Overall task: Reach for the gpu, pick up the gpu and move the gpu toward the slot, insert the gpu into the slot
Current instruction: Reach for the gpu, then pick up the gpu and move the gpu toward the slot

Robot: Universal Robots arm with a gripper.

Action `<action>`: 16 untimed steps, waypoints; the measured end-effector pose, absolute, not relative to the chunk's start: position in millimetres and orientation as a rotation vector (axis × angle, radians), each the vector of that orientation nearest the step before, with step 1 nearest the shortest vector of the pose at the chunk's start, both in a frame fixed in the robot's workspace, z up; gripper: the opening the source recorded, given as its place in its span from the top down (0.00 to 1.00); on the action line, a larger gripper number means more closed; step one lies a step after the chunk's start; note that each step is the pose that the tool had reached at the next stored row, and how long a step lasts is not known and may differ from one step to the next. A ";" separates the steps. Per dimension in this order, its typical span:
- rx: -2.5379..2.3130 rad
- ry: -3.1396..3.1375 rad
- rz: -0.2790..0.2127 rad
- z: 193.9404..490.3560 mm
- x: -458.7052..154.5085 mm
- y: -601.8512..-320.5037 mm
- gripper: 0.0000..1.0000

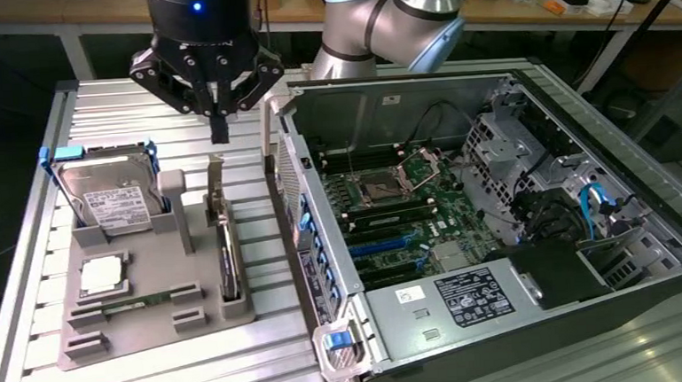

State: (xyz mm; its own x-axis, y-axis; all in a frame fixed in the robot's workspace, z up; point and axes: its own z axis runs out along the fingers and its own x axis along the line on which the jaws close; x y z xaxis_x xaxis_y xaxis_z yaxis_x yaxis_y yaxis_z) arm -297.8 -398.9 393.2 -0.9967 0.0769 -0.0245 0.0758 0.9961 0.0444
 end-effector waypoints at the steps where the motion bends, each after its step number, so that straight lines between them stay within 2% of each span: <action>1: 0.119 3.113 0.068 393.3 -300.1 -398.9 0.89; 16: 0.105 3.113 0.068 393.3 -317.2 -398.9 0.89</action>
